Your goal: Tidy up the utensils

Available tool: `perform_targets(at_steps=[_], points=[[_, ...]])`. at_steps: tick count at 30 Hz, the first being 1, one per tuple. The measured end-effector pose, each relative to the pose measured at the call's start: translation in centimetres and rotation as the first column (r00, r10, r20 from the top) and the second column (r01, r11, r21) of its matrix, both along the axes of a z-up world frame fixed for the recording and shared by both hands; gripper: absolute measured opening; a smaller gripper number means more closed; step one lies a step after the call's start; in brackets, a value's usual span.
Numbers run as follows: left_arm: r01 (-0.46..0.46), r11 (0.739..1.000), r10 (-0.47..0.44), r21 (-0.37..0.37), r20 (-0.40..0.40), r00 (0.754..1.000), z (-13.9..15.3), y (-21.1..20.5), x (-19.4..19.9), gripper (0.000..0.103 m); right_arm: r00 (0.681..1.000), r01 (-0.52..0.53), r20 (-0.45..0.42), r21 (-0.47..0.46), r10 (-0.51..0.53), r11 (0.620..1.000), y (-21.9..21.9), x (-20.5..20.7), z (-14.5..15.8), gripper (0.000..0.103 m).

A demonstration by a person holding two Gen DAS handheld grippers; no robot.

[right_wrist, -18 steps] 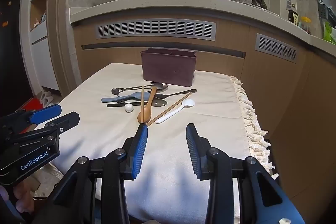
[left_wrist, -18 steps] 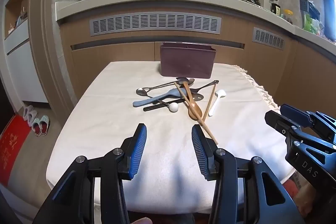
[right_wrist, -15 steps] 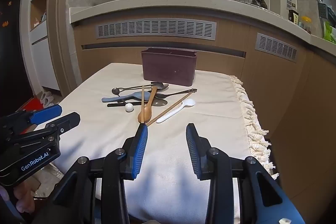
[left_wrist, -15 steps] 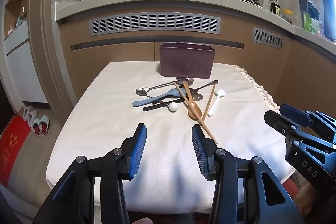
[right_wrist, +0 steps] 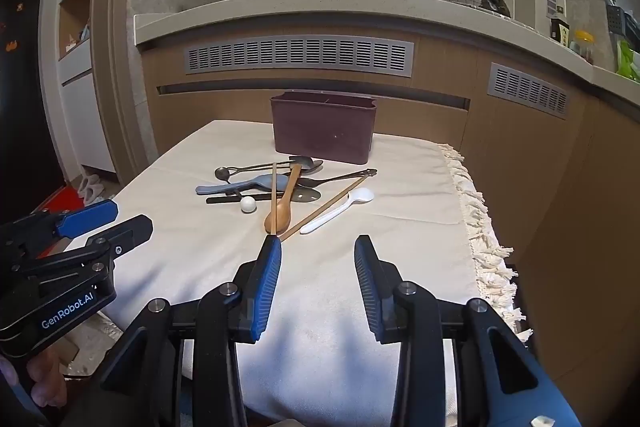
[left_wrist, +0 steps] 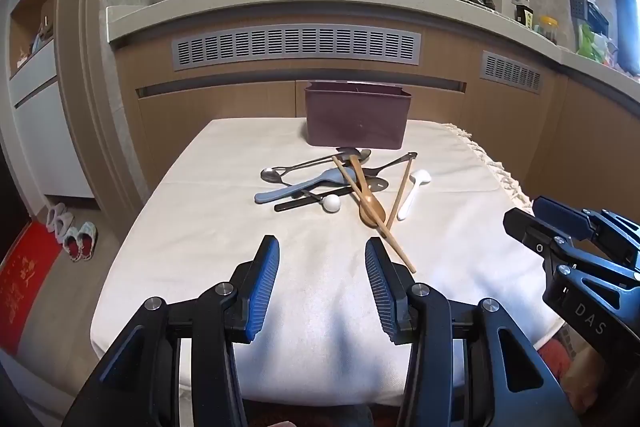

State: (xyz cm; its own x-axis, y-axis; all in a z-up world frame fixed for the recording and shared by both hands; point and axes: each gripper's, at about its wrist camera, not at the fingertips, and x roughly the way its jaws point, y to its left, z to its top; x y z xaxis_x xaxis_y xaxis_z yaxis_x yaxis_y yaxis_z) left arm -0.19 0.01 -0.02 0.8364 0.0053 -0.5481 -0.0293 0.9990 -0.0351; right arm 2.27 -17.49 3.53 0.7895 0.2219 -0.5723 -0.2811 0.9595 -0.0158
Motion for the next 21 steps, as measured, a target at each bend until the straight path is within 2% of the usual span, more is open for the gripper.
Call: perform_targets(at_steps=[21], points=[[0.007, 1.0, -0.007, 0.012, -0.002, 1.0, -0.22, -0.5, -0.18, 0.046, 1.0, 0.013, -0.006, 0.012, -0.013, 1.0, -0.31, -0.07, 0.04, 0.035]])
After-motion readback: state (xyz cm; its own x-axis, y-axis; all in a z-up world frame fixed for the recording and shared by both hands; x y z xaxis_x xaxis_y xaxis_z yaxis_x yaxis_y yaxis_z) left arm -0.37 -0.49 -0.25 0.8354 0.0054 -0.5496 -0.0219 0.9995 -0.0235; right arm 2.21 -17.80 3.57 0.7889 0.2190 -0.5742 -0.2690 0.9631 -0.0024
